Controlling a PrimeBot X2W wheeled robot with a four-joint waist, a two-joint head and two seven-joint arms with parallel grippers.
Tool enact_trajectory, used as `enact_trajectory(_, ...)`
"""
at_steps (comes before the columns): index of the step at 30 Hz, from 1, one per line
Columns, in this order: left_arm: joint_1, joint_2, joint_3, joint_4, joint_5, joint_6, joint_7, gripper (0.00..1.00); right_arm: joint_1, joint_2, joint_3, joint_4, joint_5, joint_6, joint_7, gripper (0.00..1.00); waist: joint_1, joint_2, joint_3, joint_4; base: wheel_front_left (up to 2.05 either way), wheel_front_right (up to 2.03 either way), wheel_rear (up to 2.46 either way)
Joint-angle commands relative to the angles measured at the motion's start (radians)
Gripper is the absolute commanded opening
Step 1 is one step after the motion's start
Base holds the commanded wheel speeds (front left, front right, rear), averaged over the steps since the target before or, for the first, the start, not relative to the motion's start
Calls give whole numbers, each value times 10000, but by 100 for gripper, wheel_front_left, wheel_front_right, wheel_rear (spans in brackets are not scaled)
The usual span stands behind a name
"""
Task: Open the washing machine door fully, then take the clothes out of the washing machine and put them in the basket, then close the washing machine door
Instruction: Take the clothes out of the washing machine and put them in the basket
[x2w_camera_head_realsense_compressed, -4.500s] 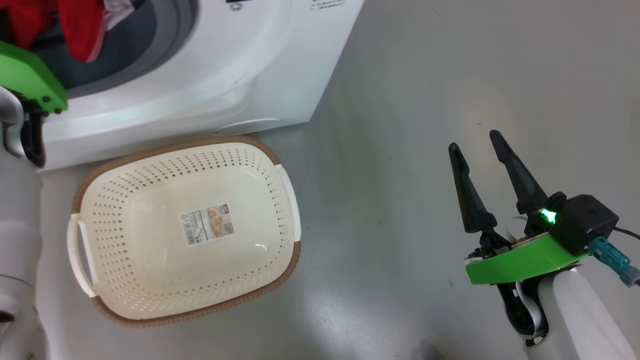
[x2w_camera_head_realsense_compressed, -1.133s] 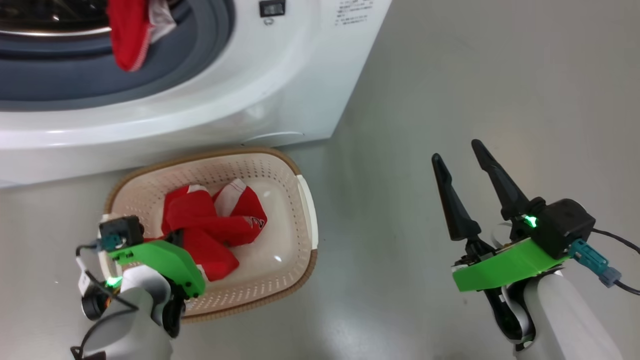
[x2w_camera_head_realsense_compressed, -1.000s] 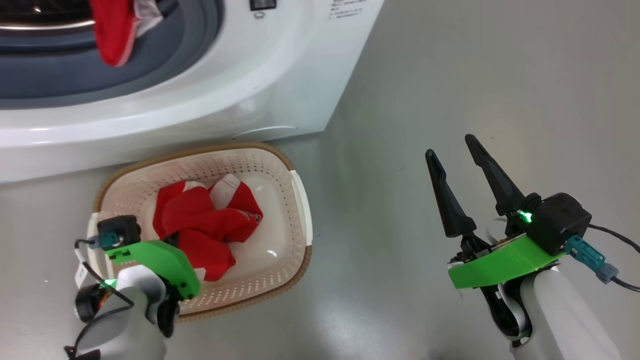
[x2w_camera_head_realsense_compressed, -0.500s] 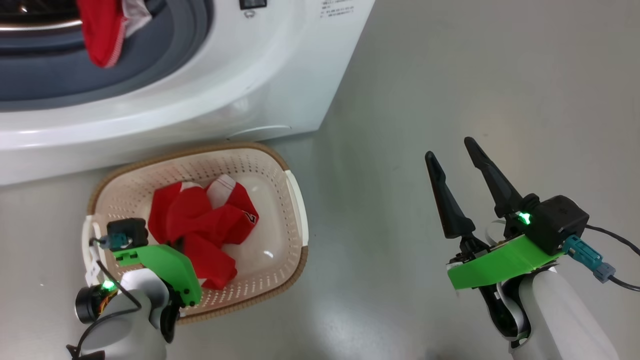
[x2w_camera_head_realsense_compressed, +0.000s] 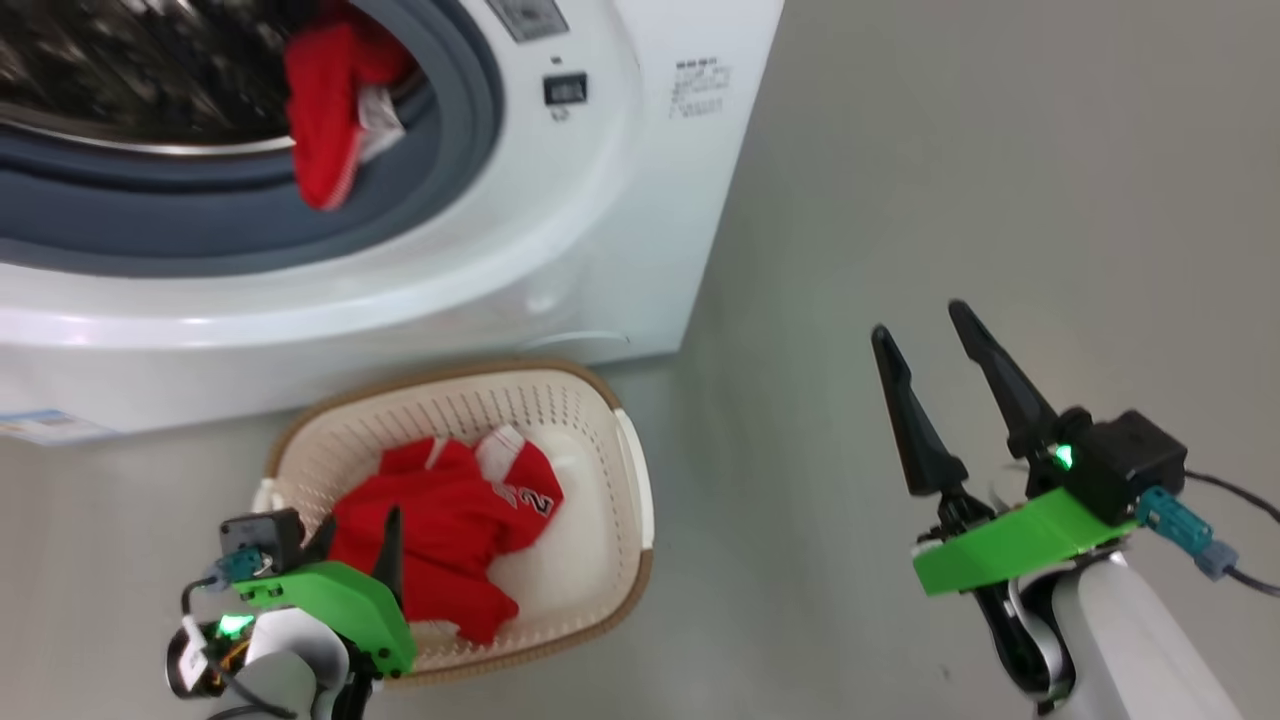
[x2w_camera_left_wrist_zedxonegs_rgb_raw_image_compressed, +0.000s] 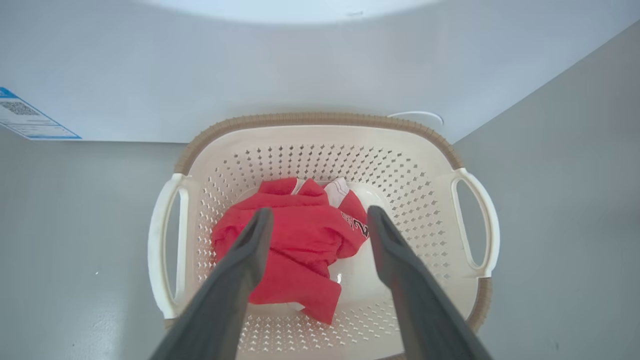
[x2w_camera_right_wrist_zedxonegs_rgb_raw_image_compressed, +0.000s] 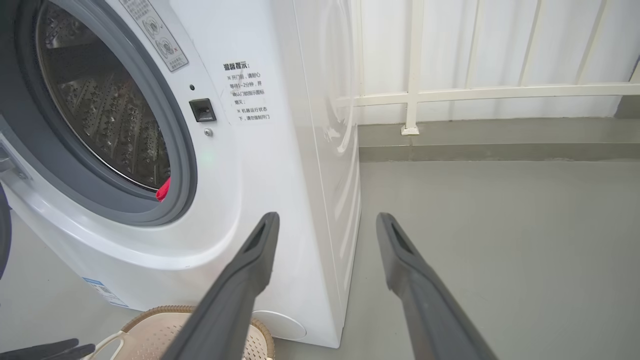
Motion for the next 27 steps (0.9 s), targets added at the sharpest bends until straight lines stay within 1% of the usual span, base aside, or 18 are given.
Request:
enact_trajectory(1,399,400,334,-544,58,-18,-125,100,242,-71,175,-171,-9,63,-63,100,0,0,-746,386,0,0,0)
enact_trajectory(8,1471,511,1017,-2518,360,179,-129,100,620,-119,17,-63,4,63,-63,100,0,0,-1652,569,0,0,0)
enact_trajectory(14,2590,407,1960,-5039,790,264,-130,100,980,-97,-93,-29,-23,63,-63,100,0,0,-2354,518,0,0,0)
enact_trajectory(20,3574,159,2570,-7143,1215,92,-131,100,1256,-63,-132,-10,104,63,-63,100,0,0,-2915,436,0,0,0)
enact_trajectory(27,4479,27,2857,-8648,1568,-89,-131,100,1590,-133,-273,-91,-15,63,-63,100,0,0,-3560,296,0,0,0)
